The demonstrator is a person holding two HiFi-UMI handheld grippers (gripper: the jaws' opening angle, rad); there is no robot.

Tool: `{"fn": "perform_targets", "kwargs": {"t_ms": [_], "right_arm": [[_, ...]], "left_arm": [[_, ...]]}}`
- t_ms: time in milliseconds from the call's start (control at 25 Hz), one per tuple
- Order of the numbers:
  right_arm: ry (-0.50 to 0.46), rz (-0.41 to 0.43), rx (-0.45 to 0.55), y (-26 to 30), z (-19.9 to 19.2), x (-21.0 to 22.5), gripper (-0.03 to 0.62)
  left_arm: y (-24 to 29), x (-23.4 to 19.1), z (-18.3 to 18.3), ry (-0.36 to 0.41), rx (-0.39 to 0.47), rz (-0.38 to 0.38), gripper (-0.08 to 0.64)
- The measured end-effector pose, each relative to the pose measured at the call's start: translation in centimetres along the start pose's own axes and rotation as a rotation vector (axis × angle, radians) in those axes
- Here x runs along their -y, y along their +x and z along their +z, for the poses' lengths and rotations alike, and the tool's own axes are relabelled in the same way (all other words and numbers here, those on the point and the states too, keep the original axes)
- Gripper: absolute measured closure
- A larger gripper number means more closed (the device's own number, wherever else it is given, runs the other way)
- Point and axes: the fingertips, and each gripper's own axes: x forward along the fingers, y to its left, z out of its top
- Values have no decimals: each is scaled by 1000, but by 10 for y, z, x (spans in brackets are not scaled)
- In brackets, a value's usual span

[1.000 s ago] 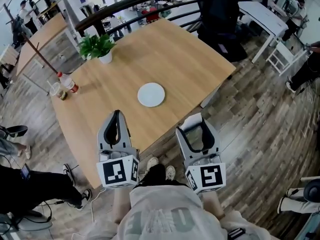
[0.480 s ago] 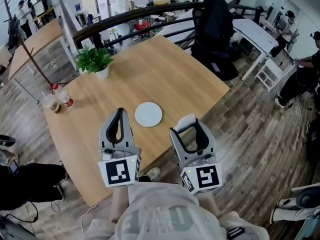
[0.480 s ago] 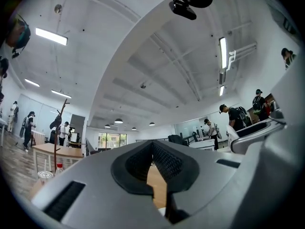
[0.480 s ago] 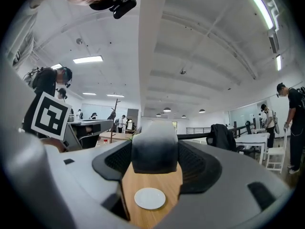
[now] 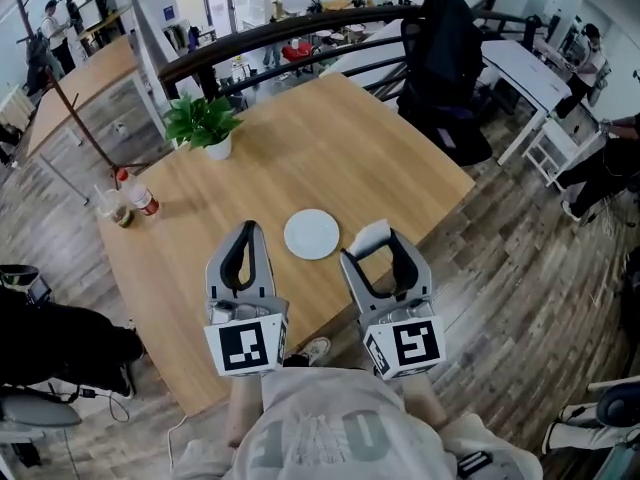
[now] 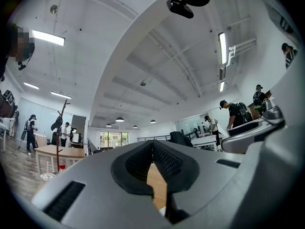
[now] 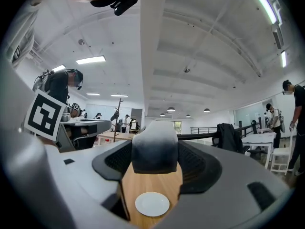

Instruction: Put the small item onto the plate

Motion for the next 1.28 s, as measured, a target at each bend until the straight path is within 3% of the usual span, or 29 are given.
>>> {"fn": "perform_targets", "kwargs": {"t_ms": [200,440,720,1000,1280], "right_arm": [[-89,39,-47,37,-8,-4,284],[-73,120,-222,96,-64,-9,285],[-78,235,-489,146,-161,-16,284],[-162,325,-784,166,-249,-19,285],[-220,402,-1008,169,-311,-24,285]], "left_arm": [[2,-12,-13,-38,-20,19,551],[1,-20,-46,-45,-134,2,551],[3,-42,-72,-72,-164,45,551],[11,-45,-97,-85,-216,49,551],[21,-42,-116,-88,-259,37,551]]}}
